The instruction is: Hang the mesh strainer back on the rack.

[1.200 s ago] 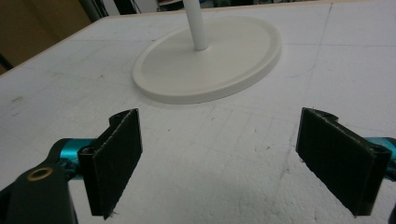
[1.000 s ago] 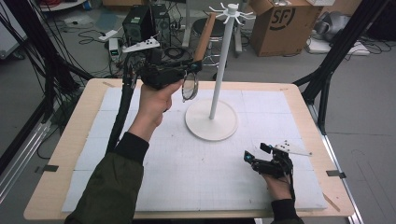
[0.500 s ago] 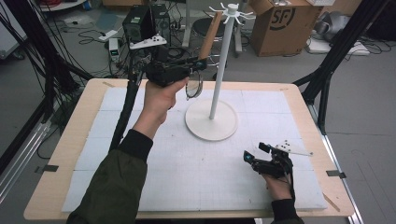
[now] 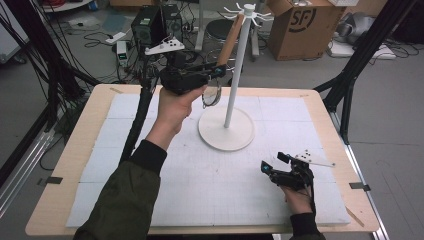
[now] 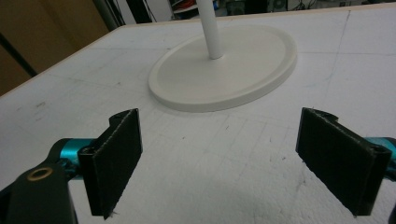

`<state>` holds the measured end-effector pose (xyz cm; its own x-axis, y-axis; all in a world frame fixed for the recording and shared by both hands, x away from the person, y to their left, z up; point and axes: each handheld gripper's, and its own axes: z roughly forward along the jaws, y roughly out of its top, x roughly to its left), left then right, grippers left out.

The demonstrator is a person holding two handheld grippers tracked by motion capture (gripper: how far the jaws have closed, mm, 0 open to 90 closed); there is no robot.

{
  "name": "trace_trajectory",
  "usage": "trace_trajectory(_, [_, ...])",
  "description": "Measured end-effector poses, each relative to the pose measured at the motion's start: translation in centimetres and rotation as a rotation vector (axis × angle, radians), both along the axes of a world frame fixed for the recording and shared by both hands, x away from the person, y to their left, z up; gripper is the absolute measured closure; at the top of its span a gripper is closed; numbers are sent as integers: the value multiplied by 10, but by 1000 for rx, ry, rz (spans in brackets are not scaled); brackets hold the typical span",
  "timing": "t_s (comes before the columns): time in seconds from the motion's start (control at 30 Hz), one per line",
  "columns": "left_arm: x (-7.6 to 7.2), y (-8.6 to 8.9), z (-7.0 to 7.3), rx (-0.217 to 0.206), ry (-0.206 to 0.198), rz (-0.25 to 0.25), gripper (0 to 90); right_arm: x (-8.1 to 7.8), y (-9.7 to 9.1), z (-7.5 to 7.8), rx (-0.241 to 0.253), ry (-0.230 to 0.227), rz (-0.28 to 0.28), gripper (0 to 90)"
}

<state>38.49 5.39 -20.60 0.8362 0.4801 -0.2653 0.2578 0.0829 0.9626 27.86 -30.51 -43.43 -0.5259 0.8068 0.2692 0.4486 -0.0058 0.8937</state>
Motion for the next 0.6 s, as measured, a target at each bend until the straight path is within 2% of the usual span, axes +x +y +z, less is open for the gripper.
trace_trajectory(0.17, [1,-4,2,18,7,23,696,0,0,0,2,-2,-3,138])
trace_trajectory(0.27, [2,-7,3,43,8,49,697,0,-1,0,2,-5,-5,138])
trace_trajectory(0.47, [6,-7,2,45,25,78,697,-1,-1,1,7,-1,-6,138])
trace_trajectory(0.6, [9,-5,1,31,32,81,696,-1,-2,1,3,-3,-6,138])
